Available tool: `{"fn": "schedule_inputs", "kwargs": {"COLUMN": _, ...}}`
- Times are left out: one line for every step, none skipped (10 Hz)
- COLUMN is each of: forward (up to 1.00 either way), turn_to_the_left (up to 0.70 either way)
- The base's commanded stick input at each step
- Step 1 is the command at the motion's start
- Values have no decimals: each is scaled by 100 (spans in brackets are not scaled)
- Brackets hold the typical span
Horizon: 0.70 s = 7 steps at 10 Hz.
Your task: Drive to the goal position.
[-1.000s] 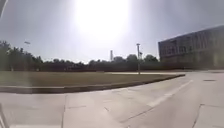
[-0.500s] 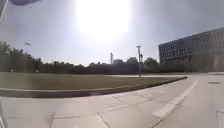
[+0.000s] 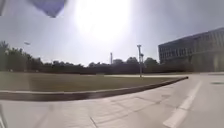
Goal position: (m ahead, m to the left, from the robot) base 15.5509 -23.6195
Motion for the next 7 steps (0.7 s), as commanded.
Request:
{"fn": "schedule_inputs", "kwargs": {"forward": 70, "turn_to_the_left": -3}}
{"fn": "schedule_inputs", "kwargs": {"forward": 70, "turn_to_the_left": -16}}
{"fn": "schedule_inputs", "kwargs": {"forward": 70, "turn_to_the_left": -29}}
{"fn": "schedule_inputs", "kwargs": {"forward": 70, "turn_to_the_left": -29}}
{"fn": "schedule_inputs", "kwargs": {"forward": 70, "turn_to_the_left": -29}}
{"fn": "schedule_inputs", "kwargs": {"forward": 70, "turn_to_the_left": -29}}
{"fn": "schedule_inputs", "kwargs": {"forward": 70, "turn_to_the_left": -29}}
